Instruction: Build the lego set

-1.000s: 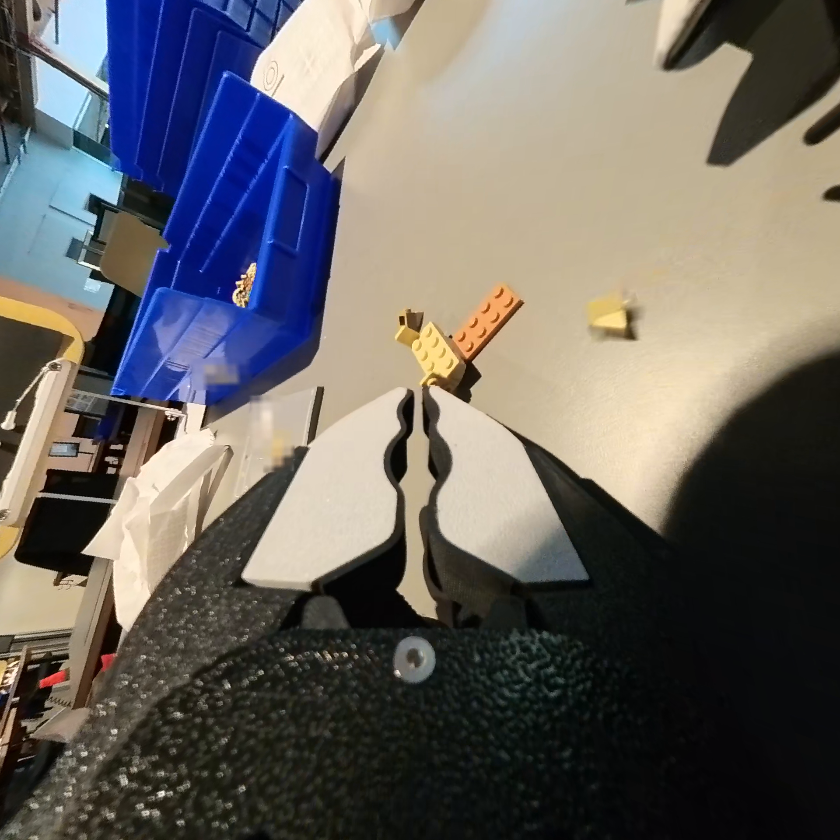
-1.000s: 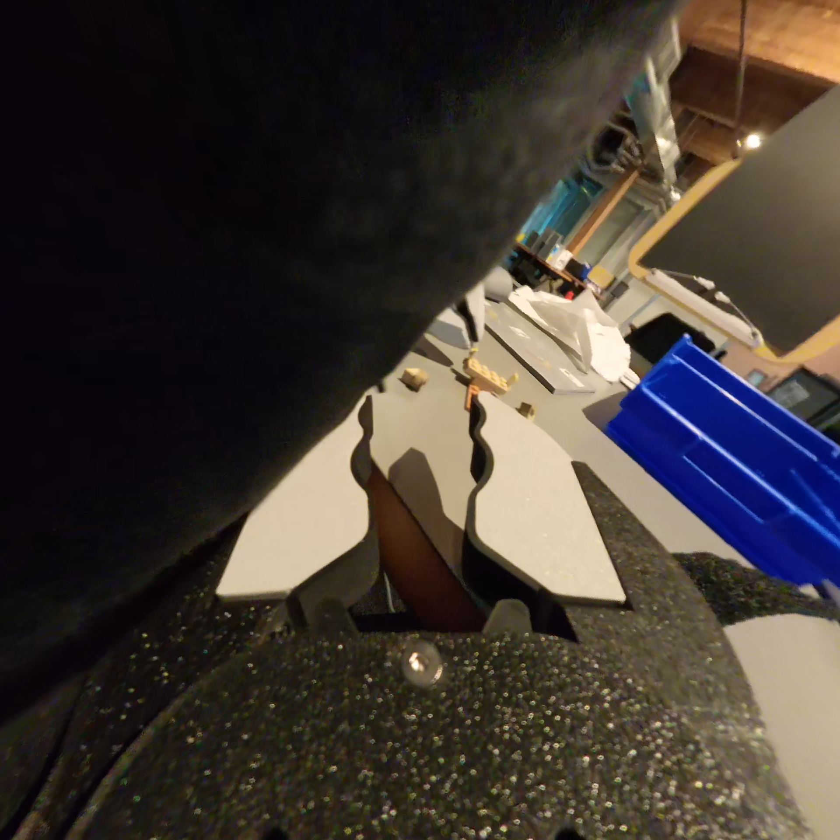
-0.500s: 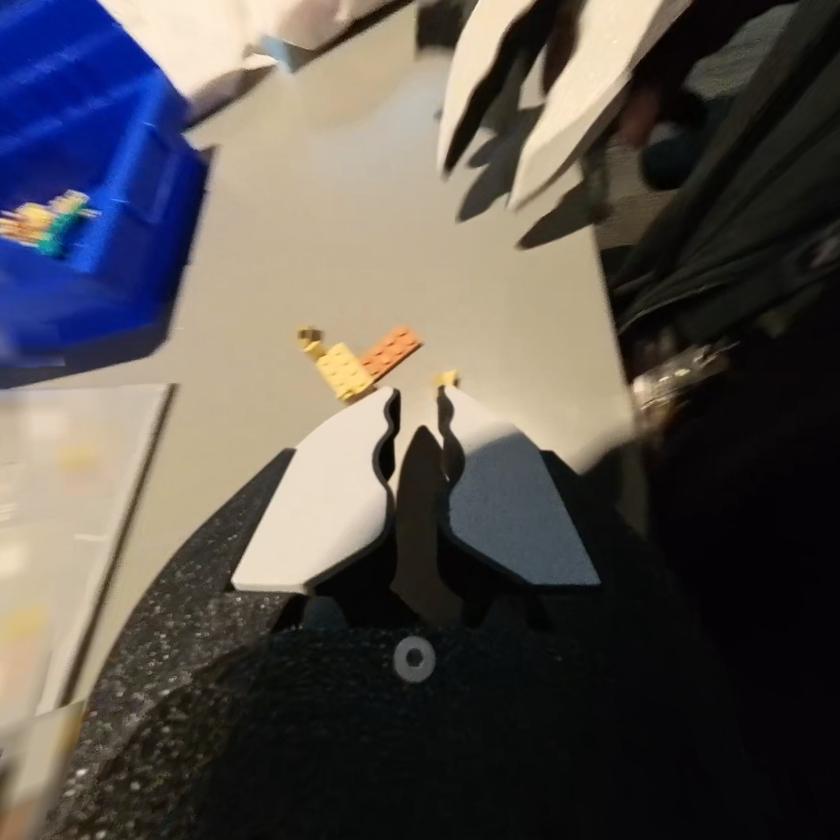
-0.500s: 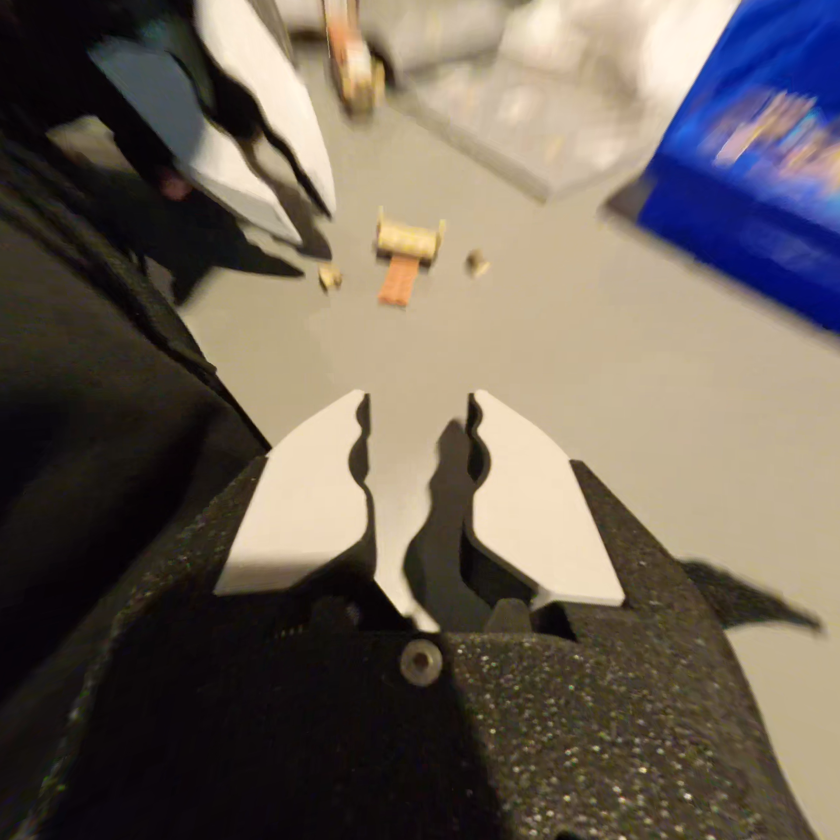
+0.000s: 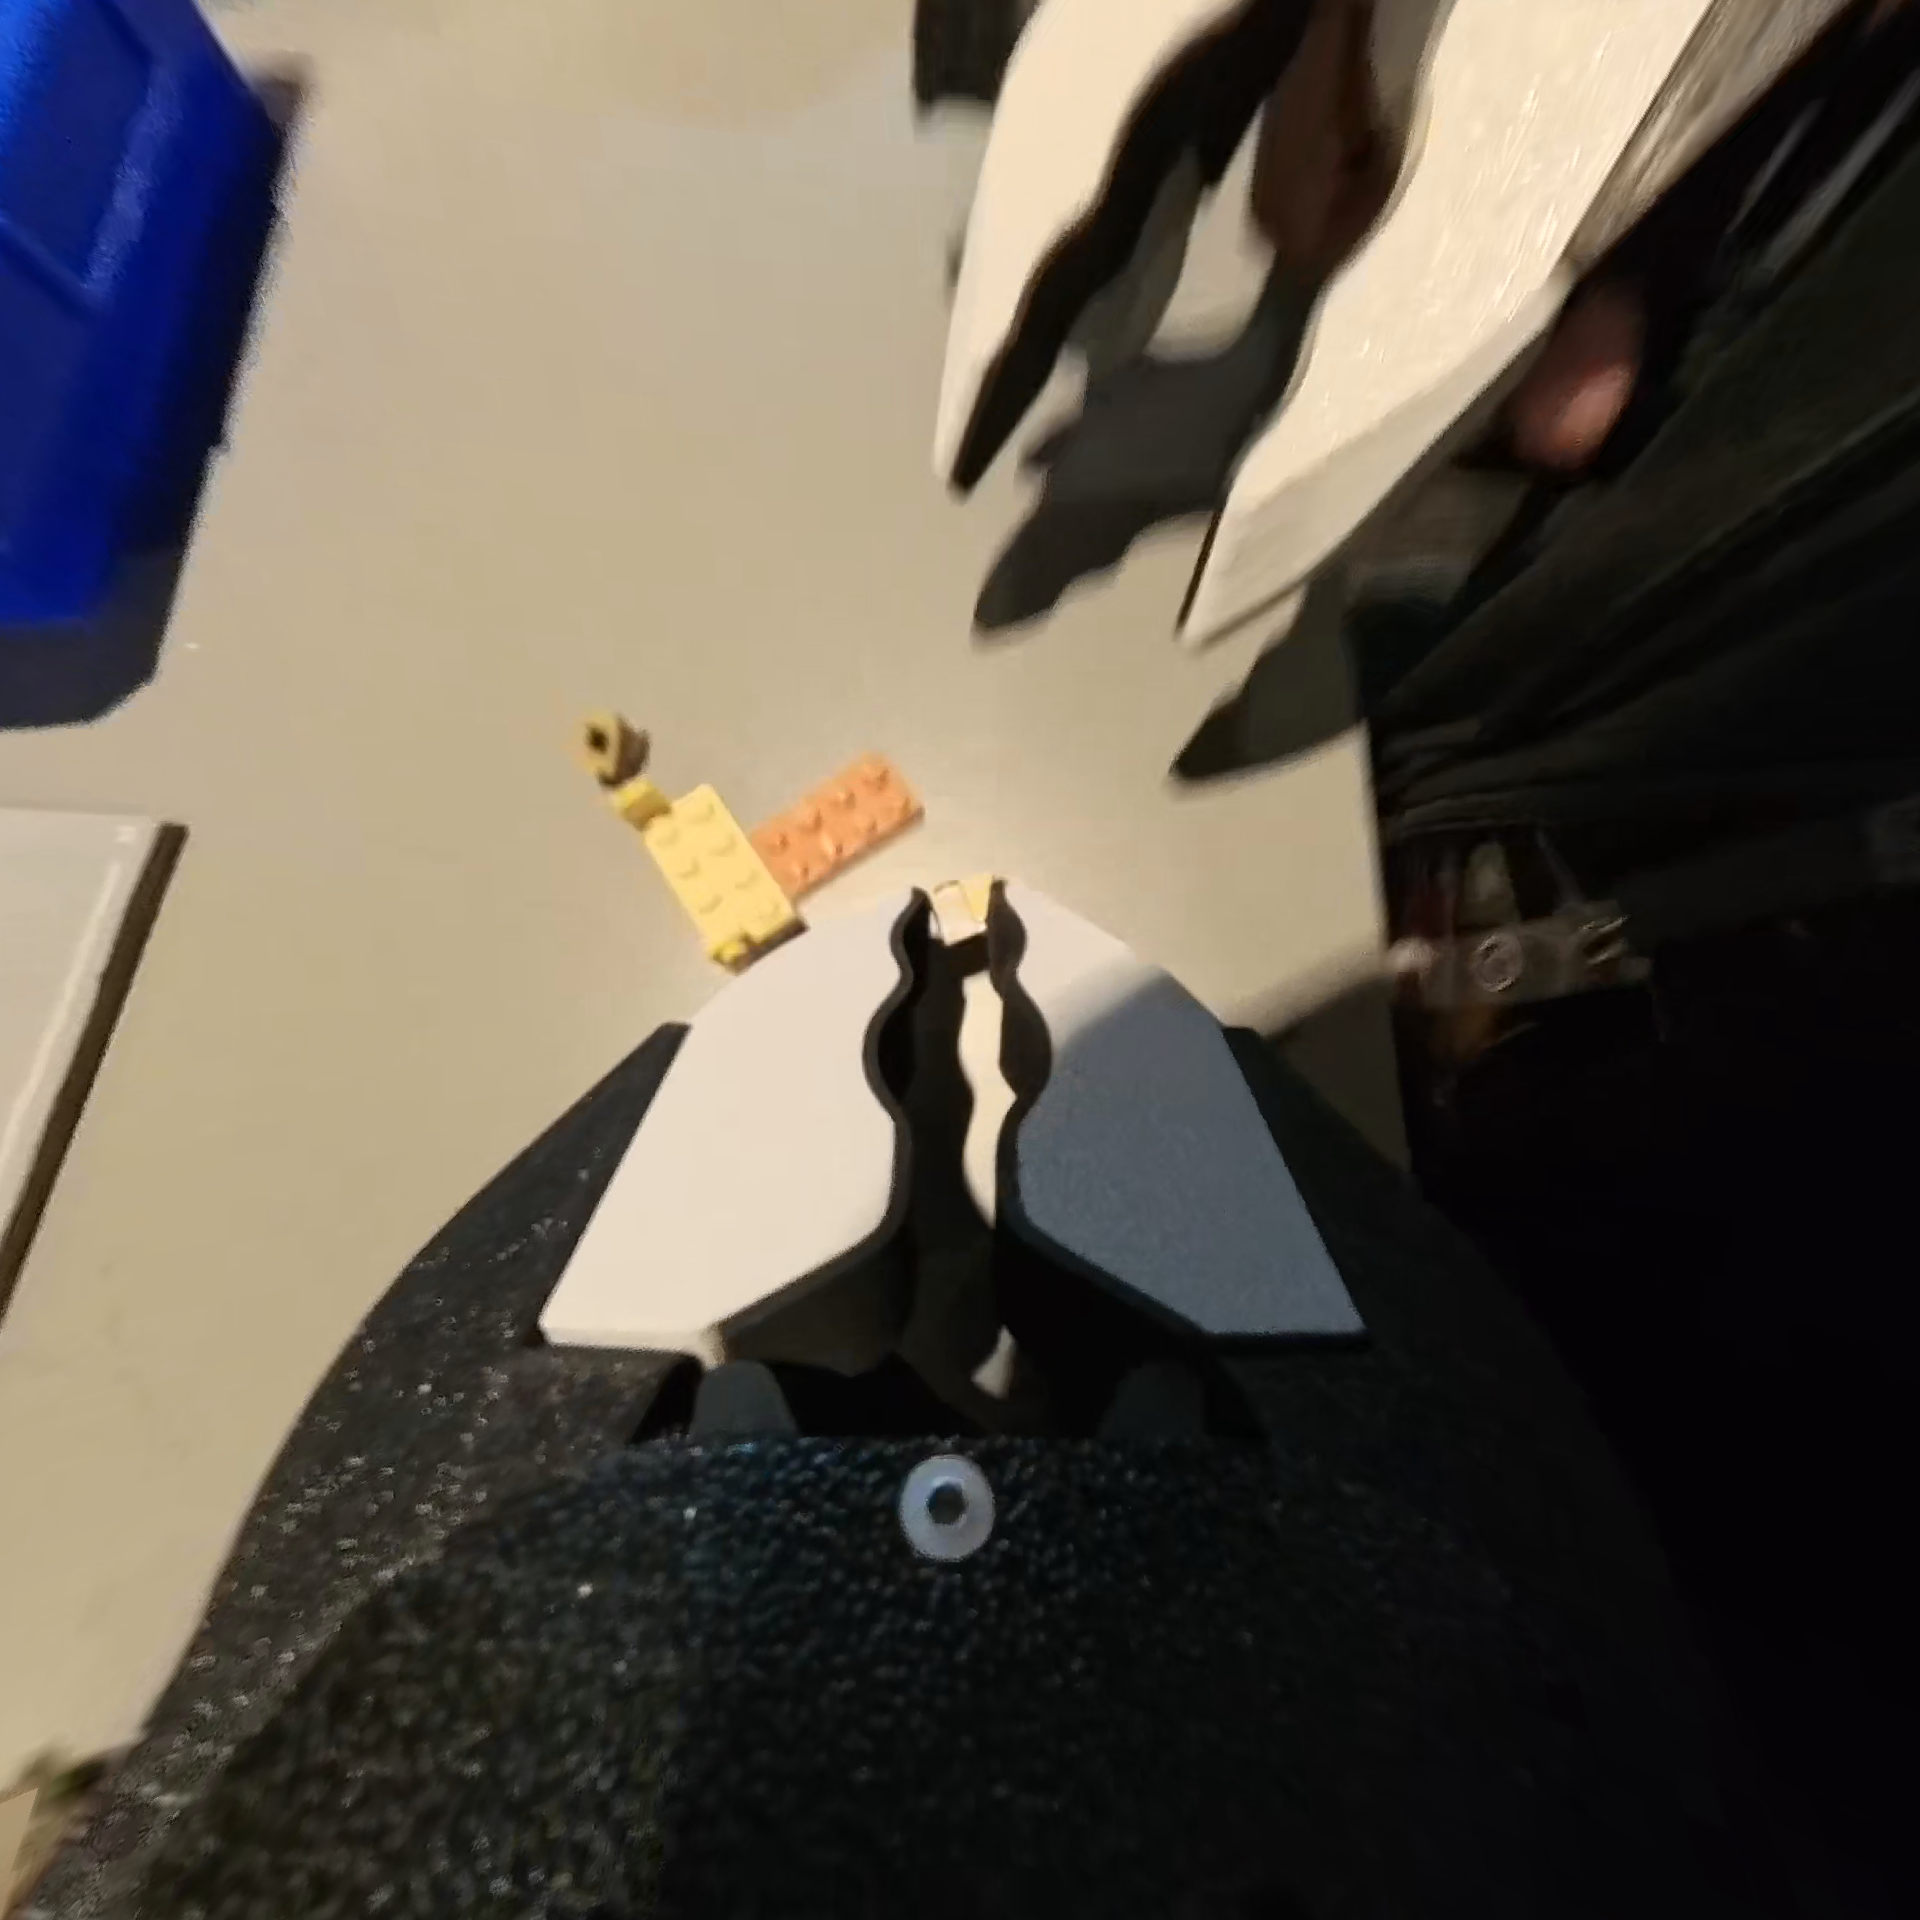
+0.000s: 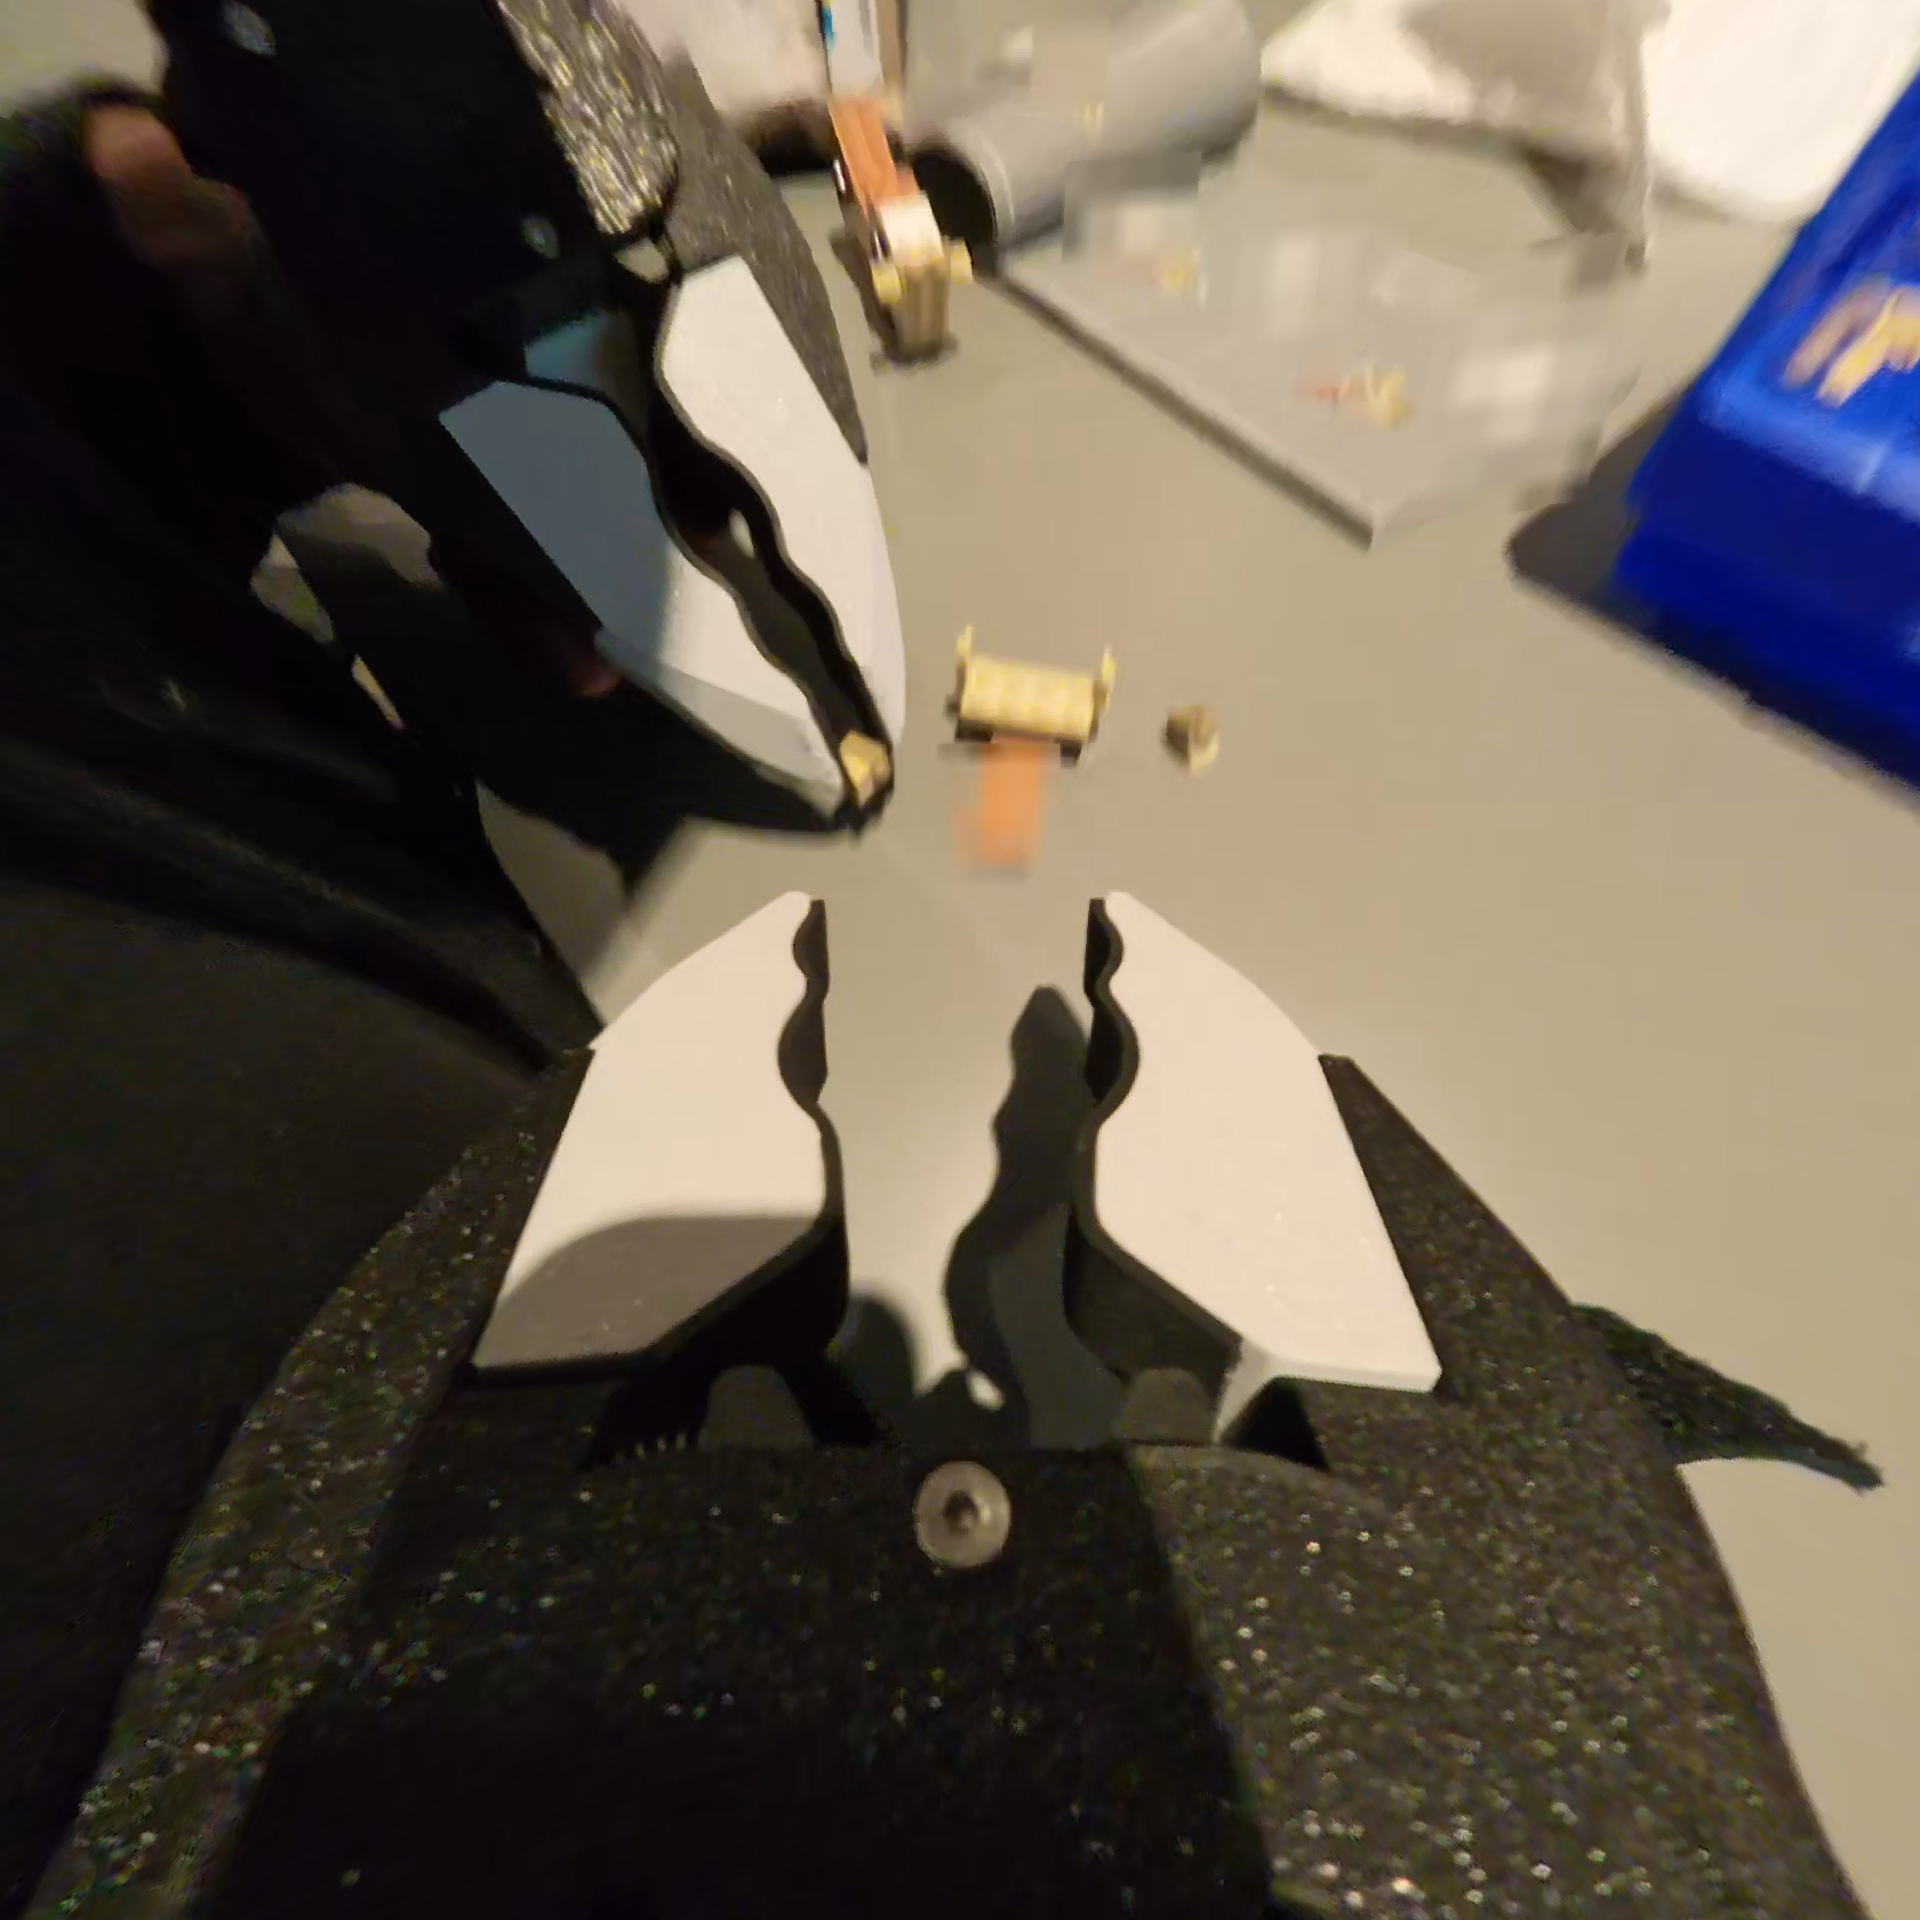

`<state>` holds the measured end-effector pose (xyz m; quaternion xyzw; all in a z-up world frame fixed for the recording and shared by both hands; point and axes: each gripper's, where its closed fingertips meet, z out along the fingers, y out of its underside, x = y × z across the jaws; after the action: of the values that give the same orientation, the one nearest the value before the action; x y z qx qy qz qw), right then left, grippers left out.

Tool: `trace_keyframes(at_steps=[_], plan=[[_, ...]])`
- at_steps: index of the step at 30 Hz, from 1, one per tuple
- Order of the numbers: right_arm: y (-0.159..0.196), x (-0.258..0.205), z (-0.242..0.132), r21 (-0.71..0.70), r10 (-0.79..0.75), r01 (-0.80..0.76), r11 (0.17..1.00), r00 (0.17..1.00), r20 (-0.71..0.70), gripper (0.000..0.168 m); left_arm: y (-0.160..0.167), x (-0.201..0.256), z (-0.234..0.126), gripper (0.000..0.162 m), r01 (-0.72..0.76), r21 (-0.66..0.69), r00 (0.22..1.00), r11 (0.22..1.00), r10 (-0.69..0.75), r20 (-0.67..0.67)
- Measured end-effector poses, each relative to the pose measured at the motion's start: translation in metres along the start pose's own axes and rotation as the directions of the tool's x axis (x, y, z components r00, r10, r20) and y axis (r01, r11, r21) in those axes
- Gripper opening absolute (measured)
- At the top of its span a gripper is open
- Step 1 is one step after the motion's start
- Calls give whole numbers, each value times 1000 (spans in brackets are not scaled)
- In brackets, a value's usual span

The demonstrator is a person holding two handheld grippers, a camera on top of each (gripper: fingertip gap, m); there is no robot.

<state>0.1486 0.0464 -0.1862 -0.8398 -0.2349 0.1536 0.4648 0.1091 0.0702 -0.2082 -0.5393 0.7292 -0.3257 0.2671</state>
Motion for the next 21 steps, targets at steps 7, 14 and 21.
trace_keyframes(at_steps=[7, 14, 21], plan=[[-47, 7, 21, 182, -284, 274, 944, 958, 30, 44, -52, -16, -35, 10, 458, 394, 886, 797, -378, -267], [-83, -5, 41, 347, -473, 454, 821, 881, -34, 32, -64, -41, -61, 10, 809, 454, 586, 373, -560, -585], [-100, -4, 49, 426, -429, 422, 800, 899, -84, 18, -63, -48, -63, 10, 857, 453, 503, 245, -589, -633]])
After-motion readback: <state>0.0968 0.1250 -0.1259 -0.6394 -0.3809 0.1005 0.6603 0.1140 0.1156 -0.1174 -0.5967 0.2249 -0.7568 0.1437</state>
